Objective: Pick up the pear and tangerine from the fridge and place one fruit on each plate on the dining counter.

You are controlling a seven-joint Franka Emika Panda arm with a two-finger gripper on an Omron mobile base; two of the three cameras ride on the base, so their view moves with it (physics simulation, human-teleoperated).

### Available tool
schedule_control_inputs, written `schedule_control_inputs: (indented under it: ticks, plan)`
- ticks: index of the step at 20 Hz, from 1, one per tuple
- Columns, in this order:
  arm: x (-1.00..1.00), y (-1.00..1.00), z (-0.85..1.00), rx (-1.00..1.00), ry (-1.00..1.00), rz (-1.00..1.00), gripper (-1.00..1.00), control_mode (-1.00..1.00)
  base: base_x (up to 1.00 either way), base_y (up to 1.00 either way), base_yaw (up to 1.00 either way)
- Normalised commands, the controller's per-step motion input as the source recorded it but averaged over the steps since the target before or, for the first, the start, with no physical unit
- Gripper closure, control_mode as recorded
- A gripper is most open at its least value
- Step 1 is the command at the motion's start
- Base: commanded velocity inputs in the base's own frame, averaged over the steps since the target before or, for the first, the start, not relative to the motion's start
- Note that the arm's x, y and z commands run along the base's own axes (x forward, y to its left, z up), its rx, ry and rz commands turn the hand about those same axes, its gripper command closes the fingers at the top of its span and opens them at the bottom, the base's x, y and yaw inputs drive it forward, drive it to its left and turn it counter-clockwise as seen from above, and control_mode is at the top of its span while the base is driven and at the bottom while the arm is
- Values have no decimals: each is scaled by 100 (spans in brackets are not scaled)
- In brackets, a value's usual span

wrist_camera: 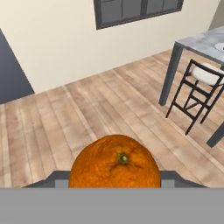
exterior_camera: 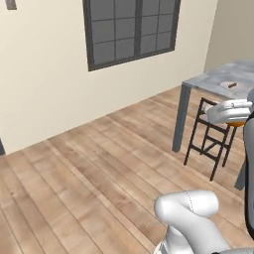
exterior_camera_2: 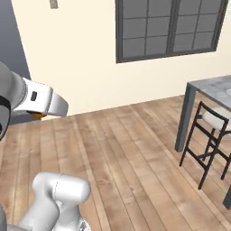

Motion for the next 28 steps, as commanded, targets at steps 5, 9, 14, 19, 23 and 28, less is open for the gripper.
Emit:
schedule_control_inputs:
  ticks: [5, 9, 14, 19, 23, 28]
  plan:
    - [0, 0, 0, 0, 0, 0, 100, 100, 22, -98, -29]
    - [0, 0, 0, 0, 0, 0, 100, 100, 42, -70, -32]
    - [0, 0, 0, 0, 0, 0, 100, 100, 72, -24, -45]
    - [0, 0, 0, 0, 0, 0, 100, 100, 91, 0, -54]
    - [0, 0, 0, 0, 0, 0, 100, 100, 96, 13, -53]
    - [0, 0, 0, 0, 0, 0, 100, 100, 98, 33, -39]
